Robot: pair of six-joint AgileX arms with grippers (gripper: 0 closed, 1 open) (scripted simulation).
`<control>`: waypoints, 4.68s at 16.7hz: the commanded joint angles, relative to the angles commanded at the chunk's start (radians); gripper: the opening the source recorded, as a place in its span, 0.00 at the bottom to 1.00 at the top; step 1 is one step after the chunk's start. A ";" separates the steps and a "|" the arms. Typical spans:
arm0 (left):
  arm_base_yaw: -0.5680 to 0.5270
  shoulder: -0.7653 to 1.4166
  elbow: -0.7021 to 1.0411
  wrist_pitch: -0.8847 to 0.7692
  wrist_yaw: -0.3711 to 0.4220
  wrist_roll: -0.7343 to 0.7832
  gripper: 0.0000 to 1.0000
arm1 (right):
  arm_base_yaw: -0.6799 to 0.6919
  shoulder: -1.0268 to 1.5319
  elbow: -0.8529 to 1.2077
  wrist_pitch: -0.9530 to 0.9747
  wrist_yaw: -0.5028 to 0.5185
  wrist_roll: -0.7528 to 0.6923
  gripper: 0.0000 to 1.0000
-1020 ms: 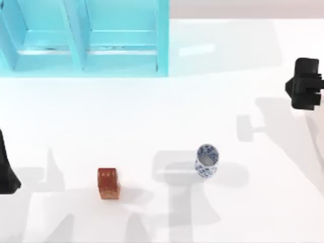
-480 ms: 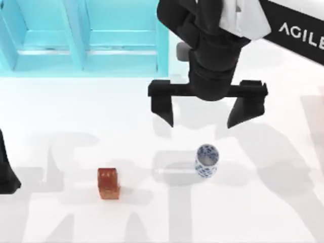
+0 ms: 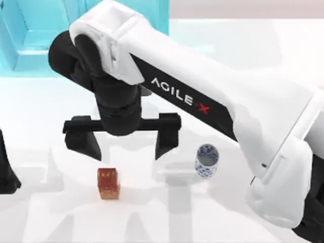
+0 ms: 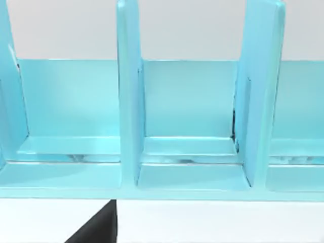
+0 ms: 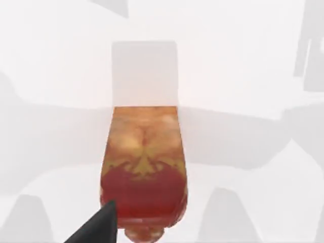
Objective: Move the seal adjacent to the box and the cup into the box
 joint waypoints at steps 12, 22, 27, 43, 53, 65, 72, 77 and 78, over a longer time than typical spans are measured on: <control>0.000 0.000 0.000 0.000 0.000 0.000 1.00 | 0.071 0.126 0.231 -0.051 0.016 0.080 1.00; 0.000 0.000 0.000 0.000 0.000 0.000 1.00 | 0.075 0.013 -0.246 0.303 0.015 0.080 1.00; 0.000 0.000 0.000 0.000 0.000 0.000 1.00 | 0.077 -0.010 -0.354 0.395 0.015 0.082 1.00; 0.000 0.000 0.000 0.000 0.000 0.000 1.00 | 0.077 -0.010 -0.354 0.395 0.015 0.082 0.02; 0.000 0.000 0.000 0.000 0.000 0.000 1.00 | 0.073 -0.012 -0.358 0.394 0.015 0.082 0.00; 0.000 0.000 0.000 0.000 0.000 0.000 1.00 | -0.048 -0.463 -0.755 0.342 0.010 -0.044 0.00; 0.000 0.000 0.000 0.000 0.000 0.000 1.00 | -0.075 -0.469 -0.763 0.342 0.011 -0.073 0.00; 0.000 0.000 0.000 0.000 0.000 0.000 1.00 | -0.283 -0.522 -0.815 0.342 0.009 -0.273 0.00; 0.000 0.000 0.000 0.000 0.000 0.000 1.00 | -0.337 -0.537 -0.830 0.342 0.010 -0.328 0.00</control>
